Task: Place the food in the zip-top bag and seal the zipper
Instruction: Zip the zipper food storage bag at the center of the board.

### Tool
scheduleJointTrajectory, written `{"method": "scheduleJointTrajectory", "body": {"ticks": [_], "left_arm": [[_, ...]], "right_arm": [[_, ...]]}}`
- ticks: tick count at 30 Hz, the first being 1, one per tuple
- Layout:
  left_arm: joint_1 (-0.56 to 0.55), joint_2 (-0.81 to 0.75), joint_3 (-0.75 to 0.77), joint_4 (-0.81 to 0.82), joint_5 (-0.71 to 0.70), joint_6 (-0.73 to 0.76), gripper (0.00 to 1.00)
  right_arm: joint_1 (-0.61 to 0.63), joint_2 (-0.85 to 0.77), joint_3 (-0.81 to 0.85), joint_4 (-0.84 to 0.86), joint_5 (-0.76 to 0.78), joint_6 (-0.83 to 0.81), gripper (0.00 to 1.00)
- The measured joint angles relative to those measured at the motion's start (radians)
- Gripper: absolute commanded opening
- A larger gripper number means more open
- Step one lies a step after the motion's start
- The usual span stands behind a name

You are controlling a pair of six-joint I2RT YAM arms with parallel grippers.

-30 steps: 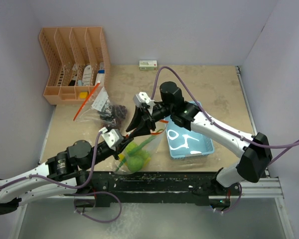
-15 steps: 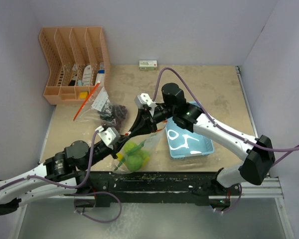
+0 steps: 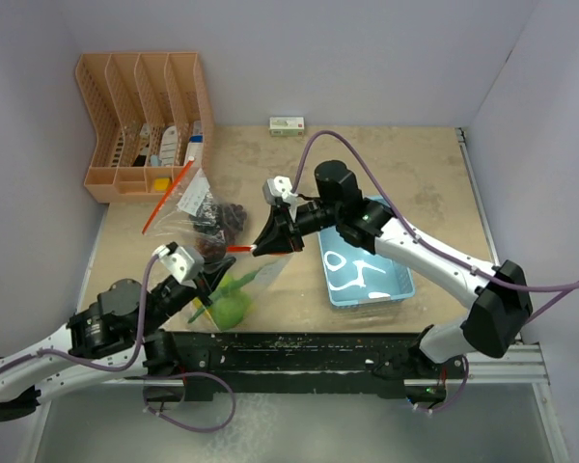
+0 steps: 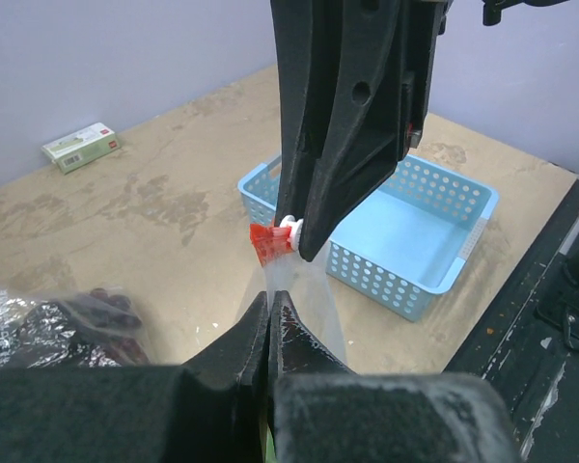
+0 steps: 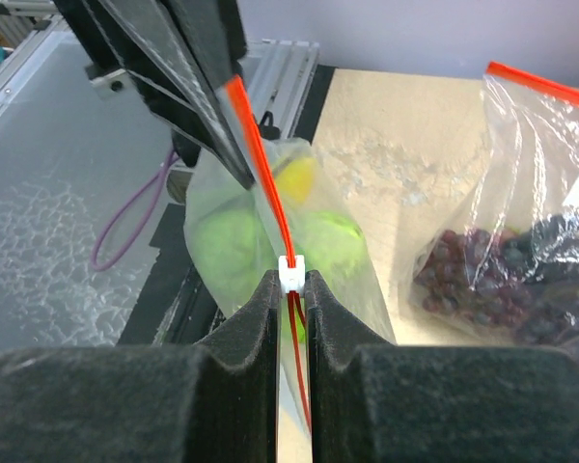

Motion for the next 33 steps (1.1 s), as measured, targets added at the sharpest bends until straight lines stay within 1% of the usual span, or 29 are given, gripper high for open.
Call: {"method": "scheduleJointTrajectory", "body": {"ticks": [5,9,18,26,27,28,30,32,33], "left_arm": [[0.0,-0.027,0.0,-0.013,-0.023,0.0,0.0],[0.0,-0.071,0.003,-0.021,-0.071,0.005,0.0],[0.0,-0.085,0.069,-0.019,-0.267,0.054,0.0],[0.0,-0.091,0.135,-0.014,-0.377,0.09,0.0],[0.0,-0.099,0.136,-0.014,-0.383,0.09,0.0],[-0.001,-0.106,0.136,-0.016,-0.383,0.09,0.0],[-0.001,-0.111,0.136,-0.017,-0.382,0.09,0.0],[0.0,-0.104,0.136,-0.011,-0.388,0.092,0.0],[0.0,-0.097,0.136,0.004,-0.393,0.095,0.0]], "right_arm": [[-0.034,0.027,-0.006,-0.004,0.0,0.0,0.04],[-0.068,0.031,-0.027,-0.004,0.0,0.001,0.03],[-0.158,0.03,-0.091,0.009,0.019,0.006,0.02],[-0.203,0.018,-0.119,0.013,0.045,0.005,0.01],[-0.206,0.018,-0.121,0.013,0.048,0.006,0.04],[-0.208,0.018,-0.121,0.016,0.051,0.009,0.11],[-0.207,0.018,-0.121,0.024,0.067,0.018,0.32],[-0.209,0.018,-0.121,0.023,0.103,0.033,0.57],[-0.212,0.018,-0.121,0.017,0.126,0.042,0.66]]}}
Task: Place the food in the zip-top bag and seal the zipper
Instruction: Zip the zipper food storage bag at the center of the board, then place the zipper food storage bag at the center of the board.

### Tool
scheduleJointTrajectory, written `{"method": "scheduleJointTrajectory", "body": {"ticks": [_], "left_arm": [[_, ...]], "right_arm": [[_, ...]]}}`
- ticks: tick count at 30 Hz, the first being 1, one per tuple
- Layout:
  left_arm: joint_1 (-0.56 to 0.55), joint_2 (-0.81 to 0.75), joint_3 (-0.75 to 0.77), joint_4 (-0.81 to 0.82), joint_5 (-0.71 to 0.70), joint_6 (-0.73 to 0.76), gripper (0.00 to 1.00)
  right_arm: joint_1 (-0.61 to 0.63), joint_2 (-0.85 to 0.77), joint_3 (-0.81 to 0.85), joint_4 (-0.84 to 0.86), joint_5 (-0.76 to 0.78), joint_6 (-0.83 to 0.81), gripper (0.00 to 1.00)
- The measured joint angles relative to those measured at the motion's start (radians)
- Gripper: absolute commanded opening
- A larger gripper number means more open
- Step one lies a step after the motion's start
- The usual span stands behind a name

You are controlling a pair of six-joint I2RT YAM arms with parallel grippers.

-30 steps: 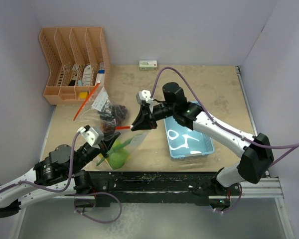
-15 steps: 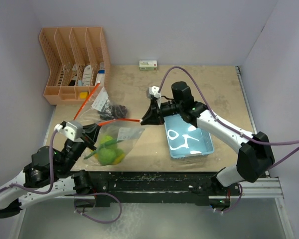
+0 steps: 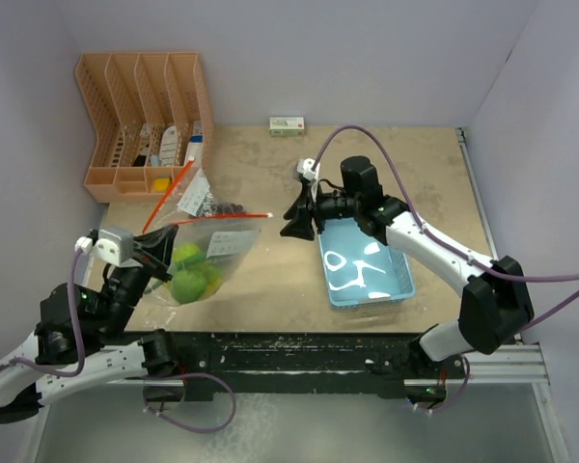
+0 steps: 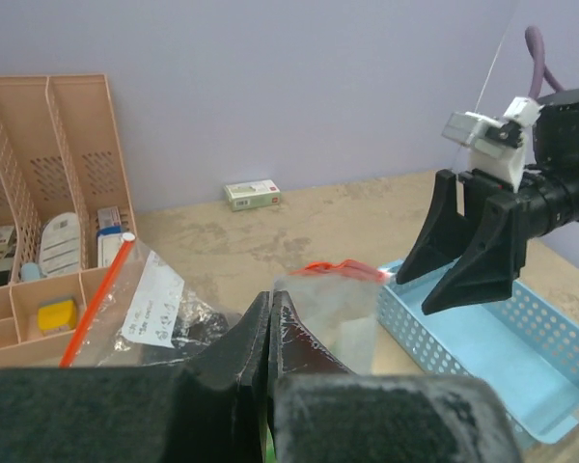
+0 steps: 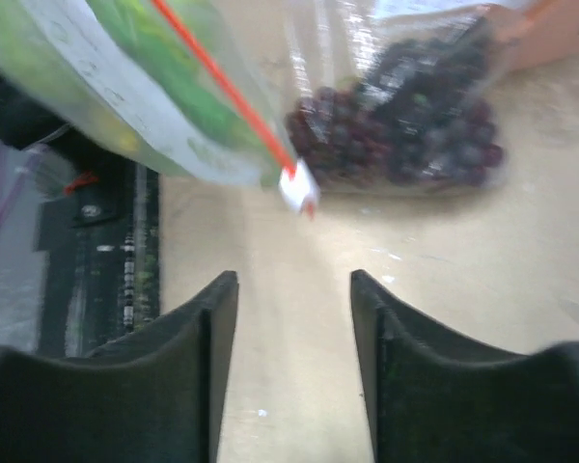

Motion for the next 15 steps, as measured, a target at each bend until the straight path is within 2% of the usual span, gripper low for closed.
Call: {"method": "scheduleJointTrajectory", "body": {"ticks": [2,9,14,15], "left_arm": [[0.002,0.035,0.013,0.034,-0.006,0.003,0.0],[0.002,0.321,0.109,0.168,0.036,0.012,0.0],[0.002,0.526,0.119,0.333,0.059,0.025,0.0],[0.003,0.559,0.12,0.36,0.057,0.031,0.05]], "right_arm": [[-0.013,0.001,0.0,-0.009,0.069,0.023,0.78],[-0.024,-0.025,0.0,-0.027,0.315,0.136,0.95],[-0.024,-0.103,0.001,-0.052,0.517,0.235,0.99],[-0.024,-0.119,0.002,-0.057,0.56,0.254,1.0]]}}
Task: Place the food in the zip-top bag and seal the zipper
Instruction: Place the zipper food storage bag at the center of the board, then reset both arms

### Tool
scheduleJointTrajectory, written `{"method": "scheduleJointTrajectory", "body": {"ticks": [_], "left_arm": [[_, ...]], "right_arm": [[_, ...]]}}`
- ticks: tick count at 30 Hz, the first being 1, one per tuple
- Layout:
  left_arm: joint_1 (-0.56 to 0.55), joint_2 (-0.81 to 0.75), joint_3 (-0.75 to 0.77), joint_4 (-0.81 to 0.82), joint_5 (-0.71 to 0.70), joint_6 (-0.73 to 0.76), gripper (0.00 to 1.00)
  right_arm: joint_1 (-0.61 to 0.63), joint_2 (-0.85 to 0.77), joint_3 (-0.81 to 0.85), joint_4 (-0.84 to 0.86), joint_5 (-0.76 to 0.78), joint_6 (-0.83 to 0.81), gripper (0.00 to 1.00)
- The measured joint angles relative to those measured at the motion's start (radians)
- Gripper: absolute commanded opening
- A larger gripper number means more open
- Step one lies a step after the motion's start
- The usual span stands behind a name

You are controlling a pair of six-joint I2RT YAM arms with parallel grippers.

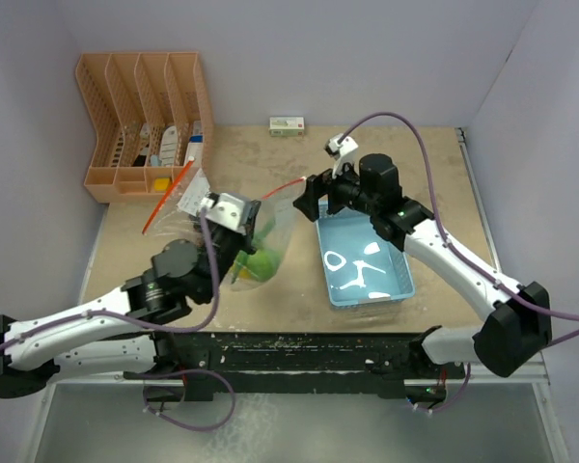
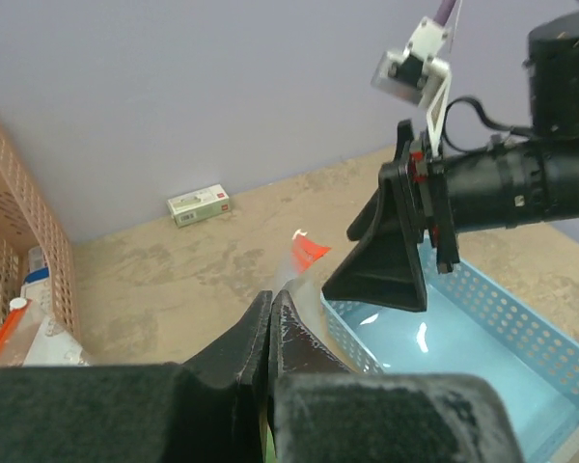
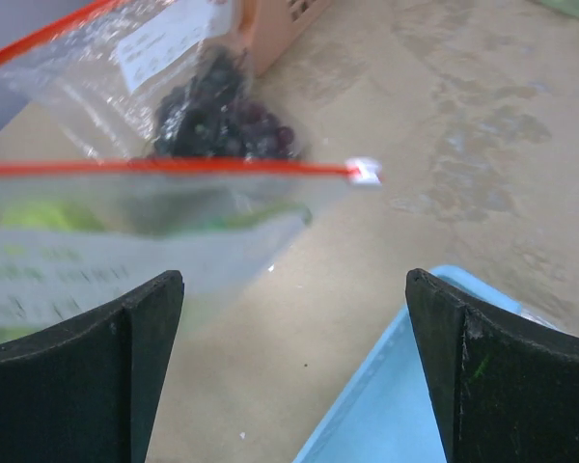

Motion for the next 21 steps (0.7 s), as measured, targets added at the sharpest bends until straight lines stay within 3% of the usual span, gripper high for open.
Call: {"method": "scheduleJointTrajectory", "body": {"ticks": [4,8,11,21], "left_arm": [[0.078,0.12,0.002,0.048,0.029,-0.043,0.39],[0.322,0.172,0.0,-0.008,0.169,-0.205,0.98],[0.427,0.184,-0.013,-0.032,0.227,-0.29,0.99],[0.452,0.04,-0.043,-0.136,0.278,-0.333,0.99]], "right_arm": [[0.0,-0.042,0.0,-0.016,0.137,0.061,0.99],[0.0,-0.047,0.0,-0.033,0.232,0.1,0.99],[0.0,-0.047,0.0,-0.059,0.283,0.117,0.99],[0.0,-0.049,0.0,-0.077,0.37,0.158,0.99]]}}
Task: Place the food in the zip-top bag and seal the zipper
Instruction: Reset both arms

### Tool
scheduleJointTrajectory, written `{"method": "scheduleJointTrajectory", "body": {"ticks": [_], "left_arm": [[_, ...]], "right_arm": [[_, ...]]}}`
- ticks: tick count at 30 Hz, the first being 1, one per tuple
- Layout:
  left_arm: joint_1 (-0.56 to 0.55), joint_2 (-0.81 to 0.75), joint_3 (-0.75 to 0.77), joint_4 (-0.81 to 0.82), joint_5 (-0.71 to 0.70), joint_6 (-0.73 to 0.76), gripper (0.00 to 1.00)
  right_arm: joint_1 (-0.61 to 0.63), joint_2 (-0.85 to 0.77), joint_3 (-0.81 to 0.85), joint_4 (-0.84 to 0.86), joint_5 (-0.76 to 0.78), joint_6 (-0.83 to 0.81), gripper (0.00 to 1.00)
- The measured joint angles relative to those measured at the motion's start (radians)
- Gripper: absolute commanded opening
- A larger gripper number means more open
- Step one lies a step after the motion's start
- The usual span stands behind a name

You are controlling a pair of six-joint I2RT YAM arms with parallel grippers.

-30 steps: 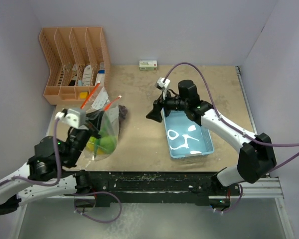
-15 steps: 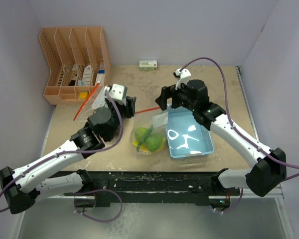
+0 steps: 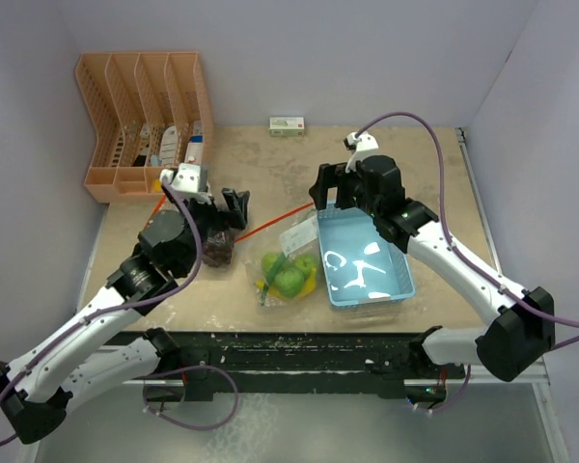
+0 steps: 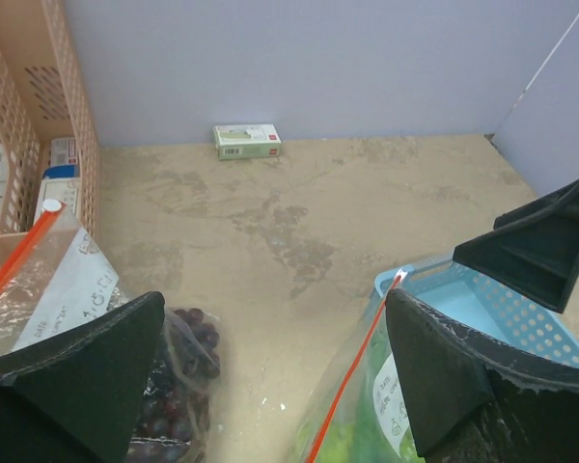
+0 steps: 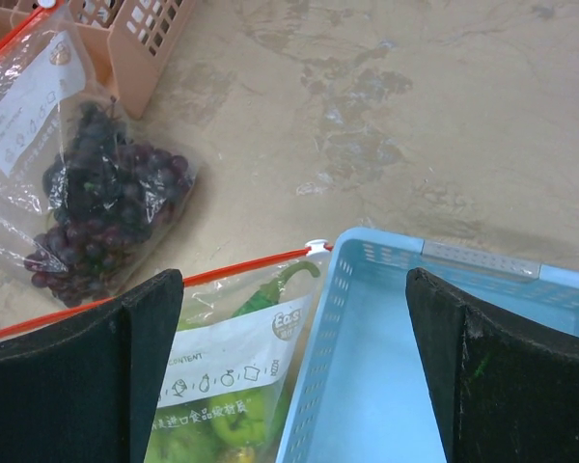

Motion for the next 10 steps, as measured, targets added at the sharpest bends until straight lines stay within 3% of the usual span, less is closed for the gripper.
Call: {"method": "scheduleJointTrajectory", "body": {"ticks": [10], "left_arm": [[0.0,-0.078,-0.006,-0.063,0.021,0.001,0.99]], "right_arm": [[0.0,-0.022,-0.003,-0.002,0.052,0.022,0.99]]}}
